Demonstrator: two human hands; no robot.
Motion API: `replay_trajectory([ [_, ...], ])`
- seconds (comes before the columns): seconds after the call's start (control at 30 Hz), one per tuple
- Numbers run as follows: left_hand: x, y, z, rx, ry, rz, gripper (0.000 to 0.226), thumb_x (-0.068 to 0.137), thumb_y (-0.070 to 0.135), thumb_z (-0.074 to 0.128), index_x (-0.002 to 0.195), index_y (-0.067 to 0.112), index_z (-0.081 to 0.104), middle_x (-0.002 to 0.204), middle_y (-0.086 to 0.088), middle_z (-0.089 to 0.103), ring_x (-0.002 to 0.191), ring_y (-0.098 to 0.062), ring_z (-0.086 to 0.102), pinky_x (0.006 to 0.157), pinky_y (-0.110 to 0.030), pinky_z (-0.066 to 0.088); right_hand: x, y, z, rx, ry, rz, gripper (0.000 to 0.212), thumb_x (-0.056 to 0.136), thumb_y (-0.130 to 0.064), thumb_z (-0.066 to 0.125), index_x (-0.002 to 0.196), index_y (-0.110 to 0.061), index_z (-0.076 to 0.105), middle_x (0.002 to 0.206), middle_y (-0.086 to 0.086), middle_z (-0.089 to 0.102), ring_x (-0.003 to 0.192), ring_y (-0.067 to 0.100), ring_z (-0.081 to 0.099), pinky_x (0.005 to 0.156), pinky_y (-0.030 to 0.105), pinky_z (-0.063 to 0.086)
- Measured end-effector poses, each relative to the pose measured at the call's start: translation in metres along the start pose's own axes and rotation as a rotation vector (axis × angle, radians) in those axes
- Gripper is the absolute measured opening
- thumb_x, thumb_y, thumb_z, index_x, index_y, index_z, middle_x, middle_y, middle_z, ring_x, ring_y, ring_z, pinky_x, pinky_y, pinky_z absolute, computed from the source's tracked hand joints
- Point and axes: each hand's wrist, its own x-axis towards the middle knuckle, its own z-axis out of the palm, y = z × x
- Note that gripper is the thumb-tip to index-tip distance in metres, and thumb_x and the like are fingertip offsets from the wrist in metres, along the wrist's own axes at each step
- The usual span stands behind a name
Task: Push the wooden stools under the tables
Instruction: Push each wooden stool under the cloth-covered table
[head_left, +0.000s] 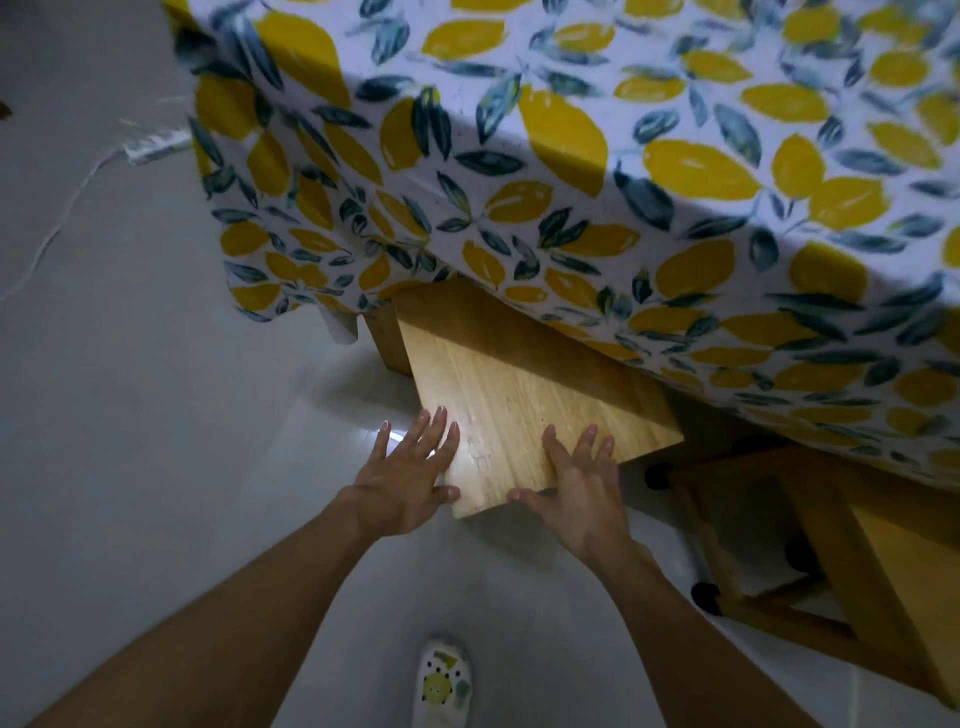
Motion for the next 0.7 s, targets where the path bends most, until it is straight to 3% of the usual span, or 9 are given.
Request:
replay_trajectory([
  [0.1,-0.016,0.0,-0.031,-0.107,0.127,-0.103,0.068,0.098,0.048,0.025,0.148,0.022,-0.012,0.157,-0.006,-0.018,0.144,-0.023,-0.018,0.114,-0.05,-0.004,-0.008,-0.023,-0.033,0.061,0.052,-0.045,0.079,0.089,-0.062,0.043,0.152,-0.031,0.007,0.161,0.008,-0.002,0.146,0.031,-0.008,0.119,0.047,0.003],
  [0.23,-0.051,-0.002,-0.088,-0.258,0.325,-0.212,0.074,0.087,0.059,0.002,0.149,0.02,-0.007,0.157,-0.005,-0.017,0.135,-0.017,-0.029,0.114,-0.05,-0.006,-0.024,-0.08,-0.094,0.147,0.217,-0.176,0.069,0.091,-0.062,0.037,0.15,-0.028,0.022,0.161,0.001,0.013,0.147,0.019,0.003,0.118,0.036,0.006],
  [0.4,-0.107,-0.018,-0.189,-0.425,0.562,-0.29,0.064,0.098,0.048,0.022,0.15,0.019,0.001,0.159,-0.002,-0.011,0.144,-0.018,-0.016,0.116,-0.044,-0.007,-0.053,-0.16,-0.185,0.281,0.425,-0.371,0.056,0.089,-0.053,0.051,0.138,-0.025,0.046,0.146,-0.005,0.044,0.14,0.016,0.027,0.112,0.032,0.025],
  [0.53,-0.155,-0.042,-0.272,-0.516,0.685,-0.294,0.062,0.097,0.043,0.033,0.15,0.019,0.01,0.159,-0.001,-0.003,0.145,-0.02,-0.011,0.115,-0.044,-0.006,-0.074,-0.218,-0.258,0.325,0.462,-0.404,0.059,0.09,-0.052,0.051,0.14,-0.021,0.044,0.149,-0.002,0.041,0.142,0.017,0.022,0.114,0.04,0.027],
  [0.7,-0.201,-0.081,-0.358,-0.542,0.721,-0.29,0.063,0.096,0.047,0.034,0.149,0.019,0.014,0.16,-0.002,-0.002,0.145,-0.022,-0.011,0.115,-0.046,-0.006,-0.089,-0.283,-0.328,0.332,0.482,-0.421,0.062,0.09,-0.056,0.05,0.142,-0.023,0.041,0.15,-0.002,0.039,0.143,0.017,0.02,0.113,0.04,0.028],
])
